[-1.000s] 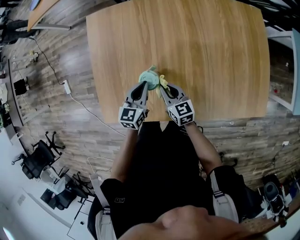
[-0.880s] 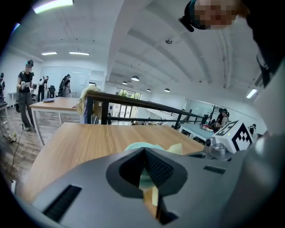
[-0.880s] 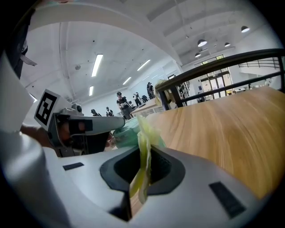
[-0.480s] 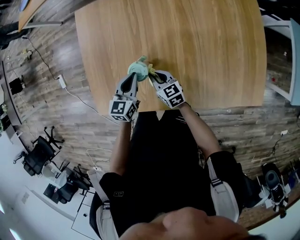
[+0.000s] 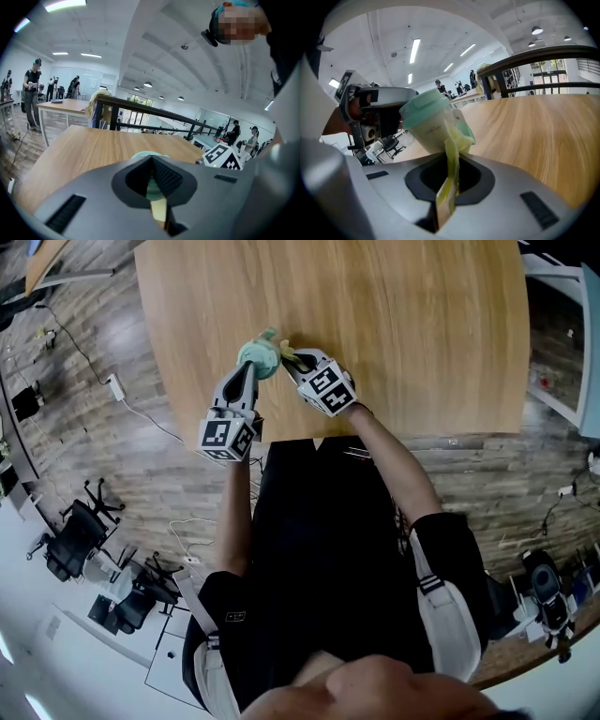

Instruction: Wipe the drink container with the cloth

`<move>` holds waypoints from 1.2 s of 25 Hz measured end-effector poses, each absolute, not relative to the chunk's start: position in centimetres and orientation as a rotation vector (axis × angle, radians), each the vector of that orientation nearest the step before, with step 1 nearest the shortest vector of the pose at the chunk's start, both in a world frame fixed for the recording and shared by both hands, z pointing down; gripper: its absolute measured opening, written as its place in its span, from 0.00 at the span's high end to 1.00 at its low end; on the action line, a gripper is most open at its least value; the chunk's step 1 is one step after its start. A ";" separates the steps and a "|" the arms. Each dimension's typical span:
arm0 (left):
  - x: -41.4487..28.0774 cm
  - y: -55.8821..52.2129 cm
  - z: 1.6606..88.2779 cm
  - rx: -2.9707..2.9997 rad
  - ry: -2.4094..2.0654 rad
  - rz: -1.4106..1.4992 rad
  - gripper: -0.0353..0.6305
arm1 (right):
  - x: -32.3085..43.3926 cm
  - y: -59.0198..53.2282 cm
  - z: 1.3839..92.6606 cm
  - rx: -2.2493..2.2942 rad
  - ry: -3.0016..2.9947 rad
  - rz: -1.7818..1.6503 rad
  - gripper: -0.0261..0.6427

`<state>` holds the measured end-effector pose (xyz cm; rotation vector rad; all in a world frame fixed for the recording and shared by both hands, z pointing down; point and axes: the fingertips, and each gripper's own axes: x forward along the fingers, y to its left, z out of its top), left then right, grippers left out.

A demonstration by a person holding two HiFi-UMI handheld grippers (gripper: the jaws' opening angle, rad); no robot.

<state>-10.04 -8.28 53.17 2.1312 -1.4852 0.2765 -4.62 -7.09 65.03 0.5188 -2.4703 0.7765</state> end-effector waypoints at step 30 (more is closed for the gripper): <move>-8.5 -6.7 52.4 2.138 -1.378 0.290 0.91 | -3.6 -6.7 57.1 0.144 -2.505 0.568 0.89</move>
